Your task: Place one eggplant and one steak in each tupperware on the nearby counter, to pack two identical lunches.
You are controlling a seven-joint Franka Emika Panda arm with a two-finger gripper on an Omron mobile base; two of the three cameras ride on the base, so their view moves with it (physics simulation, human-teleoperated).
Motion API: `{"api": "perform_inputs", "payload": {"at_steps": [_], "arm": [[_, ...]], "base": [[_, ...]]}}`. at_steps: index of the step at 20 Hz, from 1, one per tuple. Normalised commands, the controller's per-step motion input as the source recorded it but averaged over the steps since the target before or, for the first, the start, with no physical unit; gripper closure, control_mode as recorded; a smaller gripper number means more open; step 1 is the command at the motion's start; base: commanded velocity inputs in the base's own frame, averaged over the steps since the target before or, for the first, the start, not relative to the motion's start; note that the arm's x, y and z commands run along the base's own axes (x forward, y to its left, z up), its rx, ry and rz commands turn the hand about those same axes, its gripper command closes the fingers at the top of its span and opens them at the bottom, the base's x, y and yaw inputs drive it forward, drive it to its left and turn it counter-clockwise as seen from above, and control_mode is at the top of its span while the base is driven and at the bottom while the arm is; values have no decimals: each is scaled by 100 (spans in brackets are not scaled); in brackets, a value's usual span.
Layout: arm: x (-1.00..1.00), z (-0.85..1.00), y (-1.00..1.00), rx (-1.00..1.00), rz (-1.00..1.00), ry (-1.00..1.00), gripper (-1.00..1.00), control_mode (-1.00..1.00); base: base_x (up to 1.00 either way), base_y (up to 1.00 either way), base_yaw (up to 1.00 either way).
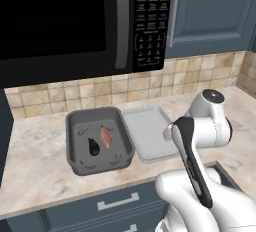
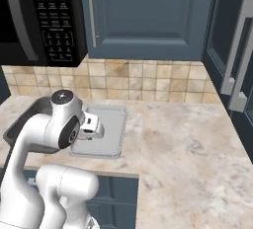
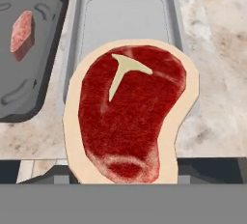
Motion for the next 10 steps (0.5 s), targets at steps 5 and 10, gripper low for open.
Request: {"api": "perform_inputs", "payload": {"at_steps": [5, 10], "arm": [[35, -37, -7, 0, 0, 0, 100, -100], [43, -36, -3, 0, 0, 0, 100, -100]], "base": [[0, 0, 0], [0, 0, 0]]}}
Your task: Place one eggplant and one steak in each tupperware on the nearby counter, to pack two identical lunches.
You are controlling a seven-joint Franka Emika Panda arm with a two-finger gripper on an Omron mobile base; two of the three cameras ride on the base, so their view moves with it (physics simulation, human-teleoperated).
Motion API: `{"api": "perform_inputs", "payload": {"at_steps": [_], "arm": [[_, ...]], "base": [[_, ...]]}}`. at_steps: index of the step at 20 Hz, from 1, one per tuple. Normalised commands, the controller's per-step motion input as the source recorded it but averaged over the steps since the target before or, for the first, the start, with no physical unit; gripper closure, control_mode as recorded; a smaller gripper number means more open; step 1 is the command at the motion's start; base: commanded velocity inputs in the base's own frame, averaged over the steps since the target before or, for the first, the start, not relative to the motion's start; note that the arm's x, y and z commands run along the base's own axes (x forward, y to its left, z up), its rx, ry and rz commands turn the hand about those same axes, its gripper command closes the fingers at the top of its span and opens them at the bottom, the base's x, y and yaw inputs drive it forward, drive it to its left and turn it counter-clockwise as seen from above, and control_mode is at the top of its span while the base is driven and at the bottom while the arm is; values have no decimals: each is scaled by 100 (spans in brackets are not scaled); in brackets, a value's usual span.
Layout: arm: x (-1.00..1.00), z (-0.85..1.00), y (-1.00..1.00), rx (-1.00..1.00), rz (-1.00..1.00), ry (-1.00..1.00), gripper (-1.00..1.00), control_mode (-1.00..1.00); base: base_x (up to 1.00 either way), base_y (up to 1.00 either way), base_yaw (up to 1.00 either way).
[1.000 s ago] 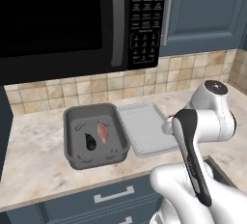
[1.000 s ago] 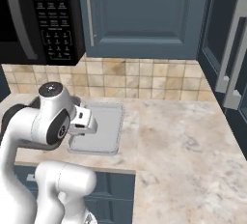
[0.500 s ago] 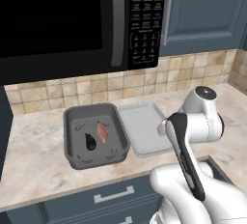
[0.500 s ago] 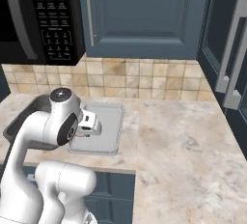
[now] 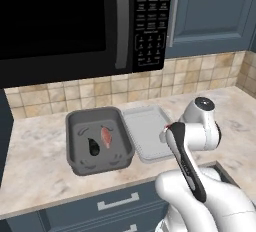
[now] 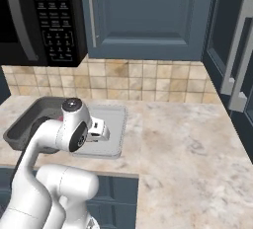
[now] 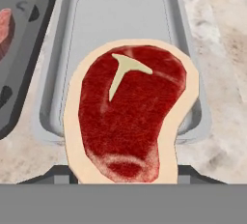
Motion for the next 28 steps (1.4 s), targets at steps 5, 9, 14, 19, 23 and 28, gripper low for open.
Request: {"api": "perform_inputs", "payload": {"at_steps": [5, 9, 14, 19, 23, 28], "arm": [[44, -30, -2, 0, 0, 0, 100, -100], [36, -29, -15, 0, 0, 0, 100, -100], [40, -30, -9, 0, 0, 0, 100, -100], [34, -41, 0, 0, 0, 0, 100, -100], [14, -48, 0, 0, 0, -1, 100, -100], [0, -34, -11, 0, 0, -2, 100, -100]], "base": [[0, 0, 0], [0, 0, 0], [0, 0, 0], [0, 0, 0], [0, 0, 0], [0, 0, 0]]}}
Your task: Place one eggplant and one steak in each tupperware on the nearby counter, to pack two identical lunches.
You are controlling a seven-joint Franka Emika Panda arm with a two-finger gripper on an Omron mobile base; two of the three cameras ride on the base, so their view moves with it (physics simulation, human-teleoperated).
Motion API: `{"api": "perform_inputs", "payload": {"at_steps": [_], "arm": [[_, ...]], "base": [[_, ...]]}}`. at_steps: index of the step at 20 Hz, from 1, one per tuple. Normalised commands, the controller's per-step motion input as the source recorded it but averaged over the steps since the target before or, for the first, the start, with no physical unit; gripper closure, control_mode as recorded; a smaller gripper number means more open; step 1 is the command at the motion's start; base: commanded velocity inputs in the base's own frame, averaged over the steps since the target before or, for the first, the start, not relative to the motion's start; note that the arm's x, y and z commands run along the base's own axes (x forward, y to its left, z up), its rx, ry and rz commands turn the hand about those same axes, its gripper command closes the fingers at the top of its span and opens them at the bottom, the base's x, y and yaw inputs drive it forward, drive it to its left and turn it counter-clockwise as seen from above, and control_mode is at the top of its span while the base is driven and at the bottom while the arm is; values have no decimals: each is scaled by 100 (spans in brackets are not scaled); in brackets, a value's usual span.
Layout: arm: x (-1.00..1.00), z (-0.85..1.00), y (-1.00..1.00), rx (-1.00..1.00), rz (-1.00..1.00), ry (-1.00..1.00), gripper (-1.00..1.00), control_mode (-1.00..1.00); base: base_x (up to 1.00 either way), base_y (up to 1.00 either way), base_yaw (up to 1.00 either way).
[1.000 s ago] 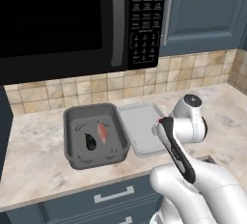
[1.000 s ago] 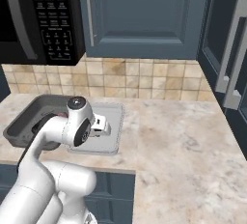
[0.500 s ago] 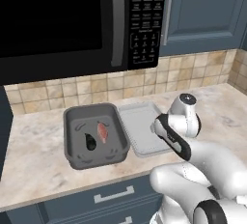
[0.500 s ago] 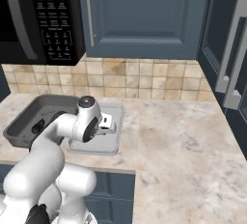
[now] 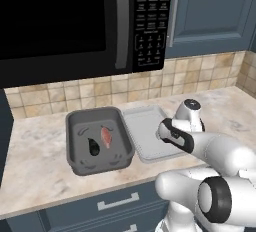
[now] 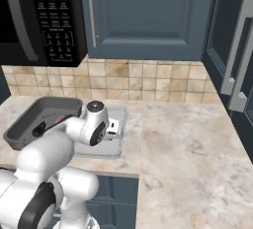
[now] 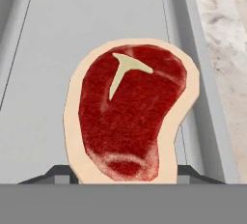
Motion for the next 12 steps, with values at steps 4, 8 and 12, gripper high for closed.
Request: {"api": "perform_inputs", "payload": {"at_steps": [4, 8, 12], "arm": [[3, -21, -4, 0, 0, -4, 100, -100], [19, -17, 0, 0, 0, -2, 100, -100], [17, -20, 0, 0, 0, -2, 100, -100]], "base": [[0, 0, 0], [0, 0, 0], [0, 0, 0]]}}
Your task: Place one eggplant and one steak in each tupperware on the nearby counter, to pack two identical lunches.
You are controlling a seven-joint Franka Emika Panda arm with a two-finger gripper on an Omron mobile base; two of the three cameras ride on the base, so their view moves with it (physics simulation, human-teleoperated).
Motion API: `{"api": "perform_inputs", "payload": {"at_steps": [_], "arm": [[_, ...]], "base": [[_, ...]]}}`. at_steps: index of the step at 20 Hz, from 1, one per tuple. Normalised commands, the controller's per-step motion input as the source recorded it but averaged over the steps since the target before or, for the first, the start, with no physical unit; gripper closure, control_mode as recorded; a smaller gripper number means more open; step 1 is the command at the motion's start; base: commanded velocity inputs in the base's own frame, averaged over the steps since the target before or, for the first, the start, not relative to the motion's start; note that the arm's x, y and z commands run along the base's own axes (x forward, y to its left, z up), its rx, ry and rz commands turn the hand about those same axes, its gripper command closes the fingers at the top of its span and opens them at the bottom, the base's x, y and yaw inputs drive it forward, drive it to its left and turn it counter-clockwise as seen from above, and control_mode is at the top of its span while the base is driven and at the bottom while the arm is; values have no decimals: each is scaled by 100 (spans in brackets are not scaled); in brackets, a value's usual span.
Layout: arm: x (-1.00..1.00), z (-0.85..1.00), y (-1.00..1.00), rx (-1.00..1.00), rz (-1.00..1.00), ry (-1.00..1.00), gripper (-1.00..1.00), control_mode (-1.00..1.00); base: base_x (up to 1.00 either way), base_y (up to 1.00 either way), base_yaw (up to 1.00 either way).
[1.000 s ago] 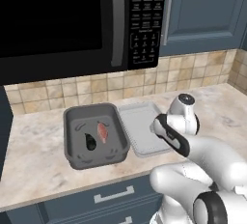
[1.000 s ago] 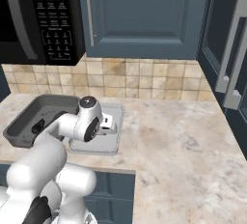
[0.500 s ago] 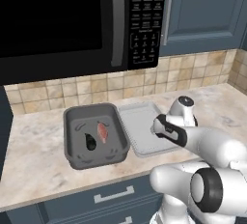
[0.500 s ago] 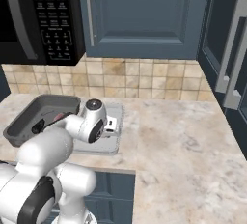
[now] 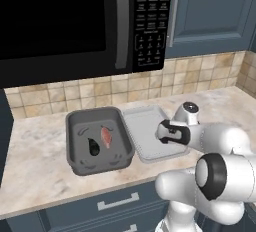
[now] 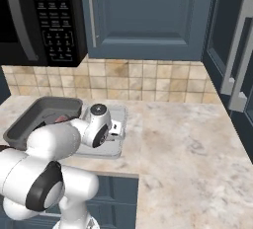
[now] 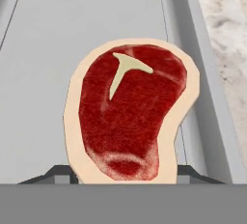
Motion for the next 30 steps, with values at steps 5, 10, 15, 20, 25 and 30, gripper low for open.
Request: {"api": "perform_inputs", "payload": {"at_steps": [5, 10, 15, 20, 25, 30], "arm": [[14, -22, 0, 0, 0, -2, 100, -100], [17, -16, 0, 0, 0, 0, 100, -100], [19, -6, 6, 0, -1, 0, -100, -100], [17, 0, 16, 0, -5, 0, -100, -100], [11, 11, 13, 0, -8, 0, -100, -100], [0, 10, 0, 0, -7, 0, -100, -100]], "base": [[0, 0, 0], [0, 0, 0], [0, 0, 0], [0, 0, 0], [0, 0, 0], [0, 0, 0]]}}
